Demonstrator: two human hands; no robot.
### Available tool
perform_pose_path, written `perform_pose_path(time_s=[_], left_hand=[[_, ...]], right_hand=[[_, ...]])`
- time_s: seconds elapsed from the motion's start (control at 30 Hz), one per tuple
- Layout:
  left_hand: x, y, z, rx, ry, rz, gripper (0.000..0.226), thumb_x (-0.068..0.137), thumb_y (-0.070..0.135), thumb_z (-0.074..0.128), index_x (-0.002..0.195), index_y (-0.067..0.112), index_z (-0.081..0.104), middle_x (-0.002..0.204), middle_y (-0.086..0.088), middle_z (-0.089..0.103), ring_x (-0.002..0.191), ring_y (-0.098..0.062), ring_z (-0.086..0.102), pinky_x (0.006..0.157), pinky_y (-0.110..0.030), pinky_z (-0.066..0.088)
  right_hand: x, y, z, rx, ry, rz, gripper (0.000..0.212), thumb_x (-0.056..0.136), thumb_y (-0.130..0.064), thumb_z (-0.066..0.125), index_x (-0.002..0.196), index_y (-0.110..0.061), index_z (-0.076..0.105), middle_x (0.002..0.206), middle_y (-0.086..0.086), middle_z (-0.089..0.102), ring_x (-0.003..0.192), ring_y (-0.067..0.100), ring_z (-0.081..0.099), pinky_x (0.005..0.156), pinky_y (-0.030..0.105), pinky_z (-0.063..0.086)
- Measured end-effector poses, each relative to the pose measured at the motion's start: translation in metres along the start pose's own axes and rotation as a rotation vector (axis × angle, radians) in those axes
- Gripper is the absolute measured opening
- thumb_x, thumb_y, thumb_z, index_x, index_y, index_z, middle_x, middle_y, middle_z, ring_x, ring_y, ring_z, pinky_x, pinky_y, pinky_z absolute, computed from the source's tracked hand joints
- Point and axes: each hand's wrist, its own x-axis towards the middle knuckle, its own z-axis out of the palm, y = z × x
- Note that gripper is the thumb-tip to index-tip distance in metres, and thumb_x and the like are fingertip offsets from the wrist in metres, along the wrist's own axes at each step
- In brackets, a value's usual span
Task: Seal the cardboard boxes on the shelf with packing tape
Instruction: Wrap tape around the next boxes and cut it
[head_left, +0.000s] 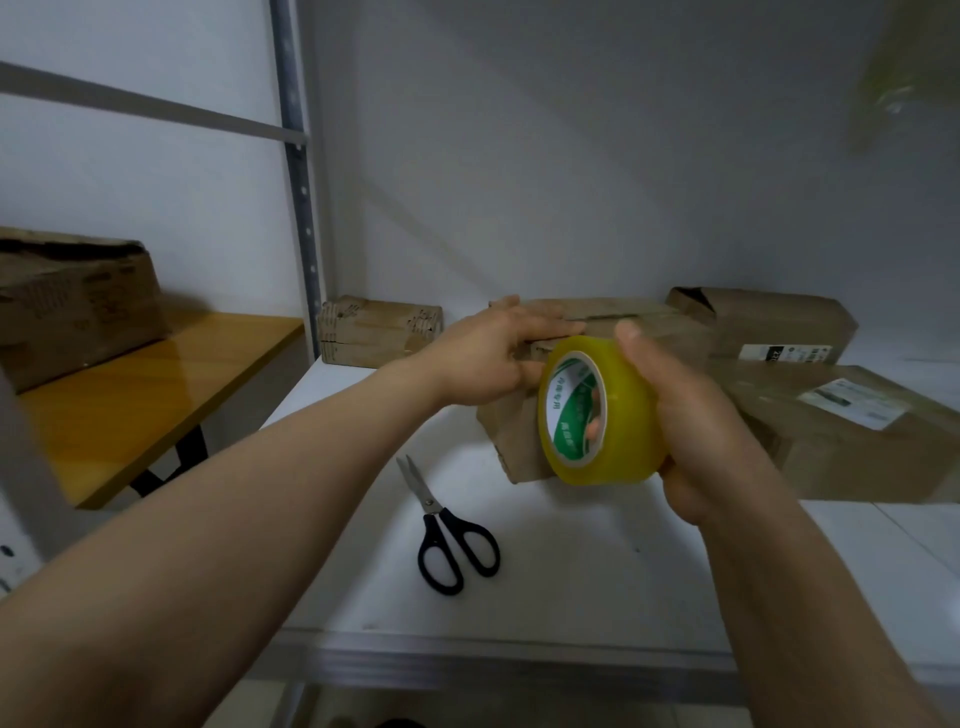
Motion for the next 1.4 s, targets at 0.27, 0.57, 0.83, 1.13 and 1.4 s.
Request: perform_pose_path(time_s=[0.27, 0.57, 0.83, 1.13, 1.4], left_hand=[[0.0, 0.001, -0.026, -0.32, -0.248, -0.099, 0.07, 0.082, 0.035, 0.05, 0.151, 0.038, 0.042, 0.167, 0.011, 0.016, 0.154, -0.015, -0.009, 0.126, -0.048, -0.005], [0.005, -0.002, -0.015, -0.256, -0.126, -0.089, 0.041, 0.107, 0.036, 0.042, 0.148, 0.034, 0.046, 0.165, 0.009, 0.026, 0.155, -0.018, -0.001, 0.125, -0.042, -0.001], [-0.001, 0.008, -0.013, -0.151, -0.055, -0.073, 0.04, 0.109, 0.028, 0.039, 0.148, 0.027, 0.049, 0.162, 0.003, 0.033, 0.152, -0.015, 0.019, 0.113, -0.018, 0.01], [-0.007, 0.022, -0.021, -0.399, -0.059, -0.156, 0.041, 0.102, 0.043, 0.051, 0.132, 0.018, 0.066, 0.12, 0.013, 0.055, 0.098, 0.008, 0.051, 0.071, 0.002, 0.031], [-0.004, 0.025, -0.02, -0.447, -0.021, -0.245, 0.036, 0.105, 0.018, 0.052, 0.14, 0.022, 0.058, 0.134, 0.005, 0.053, 0.122, -0.008, 0.046, 0.098, -0.023, 0.035]], right_hand=[[0.003, 0.01, 0.01, -0.115, 0.034, 0.035, 0.027, 0.092, -0.054, 0.061, 0.095, -0.028, 0.07, 0.104, 0.0, 0.074, 0.097, 0.021, 0.07, 0.091, 0.044, 0.056], [0.006, 0.013, 0.008, -0.115, -0.044, 0.084, 0.021, 0.095, -0.051, 0.057, 0.099, -0.033, 0.067, 0.108, -0.003, 0.071, 0.103, 0.022, 0.068, 0.095, 0.048, 0.055], [-0.018, 0.03, 0.024, -0.609, 0.517, -0.667, 0.037, 0.094, -0.046, 0.062, 0.11, -0.014, 0.056, 0.104, -0.004, 0.052, 0.1, 0.015, 0.048, 0.088, 0.038, 0.045], [-0.041, 0.052, 0.091, -1.303, -0.334, -0.405, 0.01, 0.101, -0.023, 0.053, 0.102, -0.013, 0.057, 0.098, 0.008, 0.067, 0.083, 0.024, 0.06, 0.06, 0.026, 0.036], [-0.023, 0.049, 0.106, -1.579, -0.512, -0.243, 0.029, 0.097, -0.012, 0.061, 0.124, -0.003, 0.059, 0.114, 0.013, 0.066, 0.102, 0.027, 0.066, 0.075, 0.034, 0.049]])
